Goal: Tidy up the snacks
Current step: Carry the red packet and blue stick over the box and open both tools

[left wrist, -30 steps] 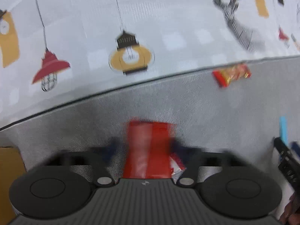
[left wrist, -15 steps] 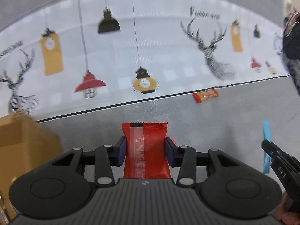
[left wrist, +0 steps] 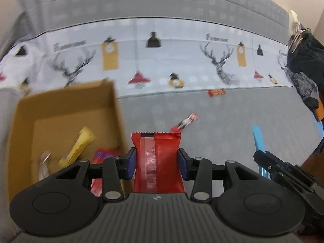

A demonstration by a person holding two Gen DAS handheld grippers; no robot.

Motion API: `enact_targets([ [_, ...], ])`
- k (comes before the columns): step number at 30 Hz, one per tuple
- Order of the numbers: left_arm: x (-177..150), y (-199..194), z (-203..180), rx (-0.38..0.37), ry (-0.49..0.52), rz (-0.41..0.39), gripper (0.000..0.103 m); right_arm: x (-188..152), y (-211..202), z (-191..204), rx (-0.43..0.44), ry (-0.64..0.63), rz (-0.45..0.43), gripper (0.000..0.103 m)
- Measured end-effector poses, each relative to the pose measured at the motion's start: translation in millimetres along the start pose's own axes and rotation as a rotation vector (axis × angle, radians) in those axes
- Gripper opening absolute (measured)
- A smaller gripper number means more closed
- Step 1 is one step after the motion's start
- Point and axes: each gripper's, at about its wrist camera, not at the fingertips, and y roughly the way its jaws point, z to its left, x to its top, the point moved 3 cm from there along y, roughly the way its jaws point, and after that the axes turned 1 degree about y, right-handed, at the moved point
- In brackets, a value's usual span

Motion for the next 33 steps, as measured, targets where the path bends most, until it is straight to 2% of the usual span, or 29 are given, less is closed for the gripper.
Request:
enact_targets([
  [5, -59, -38, 33, 0.048, -0.013, 0.031, 0.047, -37, -41, 51, 0.082, -0.074, 0.064, 0.017],
  [9, -107, -63, 57, 0.07, -0.023, 0.051, 0.047, -61, -71, 88, 0.13, -0.156, 0.08, 0.017],
  [14, -150, -91, 84, 0.09, -0.056, 0.034, 0.047, -85, -96, 125, 0.181, -0.216, 0.104, 0.017],
  [20, -172, -115, 99, 0.112, -0.069, -0.023, 0.047, -104, -109, 152, 0.183, -0.285, 0.118, 0.018],
  [33, -179, -119, 109, 0.072, -0.1, -0.045, 0.047, -109, -117, 166, 0.153, -0.345, 0.112, 0.018],
])
